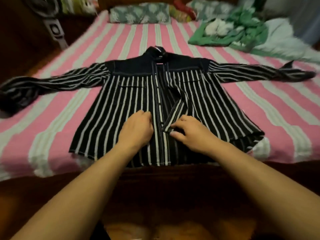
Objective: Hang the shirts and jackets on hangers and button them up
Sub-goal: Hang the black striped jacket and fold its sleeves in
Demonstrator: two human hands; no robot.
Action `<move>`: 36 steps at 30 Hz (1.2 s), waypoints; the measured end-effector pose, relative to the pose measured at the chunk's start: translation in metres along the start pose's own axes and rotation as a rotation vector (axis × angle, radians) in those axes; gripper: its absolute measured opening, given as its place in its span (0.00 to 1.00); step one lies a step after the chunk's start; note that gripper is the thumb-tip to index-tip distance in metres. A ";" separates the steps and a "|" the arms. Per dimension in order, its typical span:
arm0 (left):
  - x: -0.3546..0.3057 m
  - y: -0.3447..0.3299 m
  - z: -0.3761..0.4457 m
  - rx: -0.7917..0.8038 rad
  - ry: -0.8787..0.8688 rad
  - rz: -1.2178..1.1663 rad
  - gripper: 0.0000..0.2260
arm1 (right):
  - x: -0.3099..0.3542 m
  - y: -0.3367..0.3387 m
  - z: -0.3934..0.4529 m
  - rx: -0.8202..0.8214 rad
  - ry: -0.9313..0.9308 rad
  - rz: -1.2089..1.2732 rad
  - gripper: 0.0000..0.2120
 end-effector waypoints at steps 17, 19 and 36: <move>-0.002 0.009 -0.015 0.108 0.004 -0.151 0.09 | 0.002 0.034 -0.077 -0.194 0.019 0.246 0.14; 0.001 0.011 -0.009 0.177 0.103 -0.256 0.10 | 0.004 0.044 -0.048 -0.251 -0.132 0.310 0.09; 0.001 -0.003 0.041 0.290 0.187 -0.306 0.09 | 0.010 0.021 0.068 0.489 -0.364 -0.073 0.17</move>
Point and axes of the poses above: each hand's wrist, its own z-axis towards the middle knuckle, its own y-axis out of the back of the hand, x = y × z, the point moved 3 cm from there along z, towards the middle knuckle, and after that the axes turned 15 degrees about -z, right-handed, at the moved point
